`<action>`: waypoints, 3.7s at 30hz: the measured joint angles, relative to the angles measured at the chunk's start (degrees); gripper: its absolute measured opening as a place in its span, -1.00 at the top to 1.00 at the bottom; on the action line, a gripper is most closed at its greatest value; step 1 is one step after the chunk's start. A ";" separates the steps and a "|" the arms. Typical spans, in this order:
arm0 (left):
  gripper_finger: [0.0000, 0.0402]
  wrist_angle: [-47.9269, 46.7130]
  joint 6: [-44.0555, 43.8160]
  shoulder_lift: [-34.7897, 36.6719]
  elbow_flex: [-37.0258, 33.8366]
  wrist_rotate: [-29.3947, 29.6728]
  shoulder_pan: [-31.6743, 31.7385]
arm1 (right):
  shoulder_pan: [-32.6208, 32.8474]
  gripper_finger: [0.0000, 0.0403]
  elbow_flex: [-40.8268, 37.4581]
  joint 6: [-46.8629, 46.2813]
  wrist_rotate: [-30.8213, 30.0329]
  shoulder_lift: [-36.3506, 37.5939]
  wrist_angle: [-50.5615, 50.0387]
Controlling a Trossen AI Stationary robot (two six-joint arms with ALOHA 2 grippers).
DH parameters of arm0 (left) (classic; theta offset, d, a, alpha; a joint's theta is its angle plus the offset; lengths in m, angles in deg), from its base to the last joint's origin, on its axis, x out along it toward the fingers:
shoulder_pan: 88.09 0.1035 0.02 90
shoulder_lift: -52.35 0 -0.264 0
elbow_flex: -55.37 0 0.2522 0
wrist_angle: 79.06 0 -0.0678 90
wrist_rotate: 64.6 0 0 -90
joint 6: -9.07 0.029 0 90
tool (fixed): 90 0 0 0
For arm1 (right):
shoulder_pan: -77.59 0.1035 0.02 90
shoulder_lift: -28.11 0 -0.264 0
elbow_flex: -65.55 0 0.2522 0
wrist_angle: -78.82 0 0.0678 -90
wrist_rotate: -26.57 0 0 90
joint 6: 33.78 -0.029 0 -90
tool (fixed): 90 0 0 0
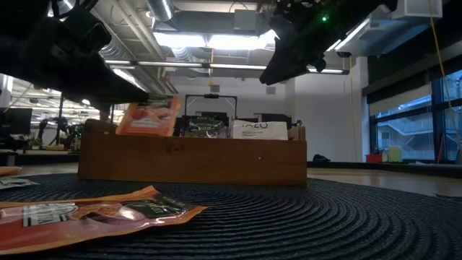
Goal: Pick & Place Tea
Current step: Put the orange tea bag into the left section of the wooden organizer
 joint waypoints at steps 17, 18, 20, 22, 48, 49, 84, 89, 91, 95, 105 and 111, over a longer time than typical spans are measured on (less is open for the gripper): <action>0.99 -0.71 3.92 0.11 -0.02 1.10 -2.25 | 0.00 0.48 0.00 0.09 0.00 -0.02 -0.55; 0.99 -0.93 3.94 0.11 -0.02 1.12 -2.25 | 0.00 0.48 0.00 0.08 0.00 -0.02 -0.55; 0.99 -0.93 3.98 0.11 -0.02 1.15 -2.25 | 0.00 0.48 0.00 0.09 0.00 -0.02 -0.55; 0.99 -0.95 4.05 0.11 -0.02 1.26 -2.25 | 0.00 0.48 0.00 0.07 0.00 -0.02 -0.52; 0.99 -2.63 6.87 1.55 -0.02 1.66 -5.64 | -0.01 0.48 0.00 0.09 0.00 -0.02 -0.50; 0.98 -2.64 6.85 1.55 -0.02 1.01 -5.64 | -0.02 0.48 0.00 0.09 0.00 -0.02 -0.50; 0.90 -6.99 5.87 1.51 -0.02 -0.03 -5.50 | -0.02 0.48 0.00 -0.02 0.00 -0.02 -0.52; 0.73 -6.99 5.89 1.51 -0.02 1.58 -5.50 | -0.02 0.48 0.00 0.02 0.02 -0.02 -0.53; 0.65 -6.99 5.91 1.51 -0.02 1.53 -5.50 | -0.02 0.48 0.00 0.03 0.10 -0.02 -0.56; 0.52 -6.86 7.37 2.44 -0.04 -0.17 -5.50 | -0.02 0.48 0.00 0.09 2.49 -0.02 -0.63; 0.48 -6.38 15.09 13.34 0.00 -0.55 -5.29 | -0.02 0.48 -0.02 0.31 2.58 -0.02 -1.09; 0.48 -8.44 17.10 15.09 3.64 -13.89 -0.87 | -0.02 0.48 -0.02 0.33 2.52 -0.02 -1.62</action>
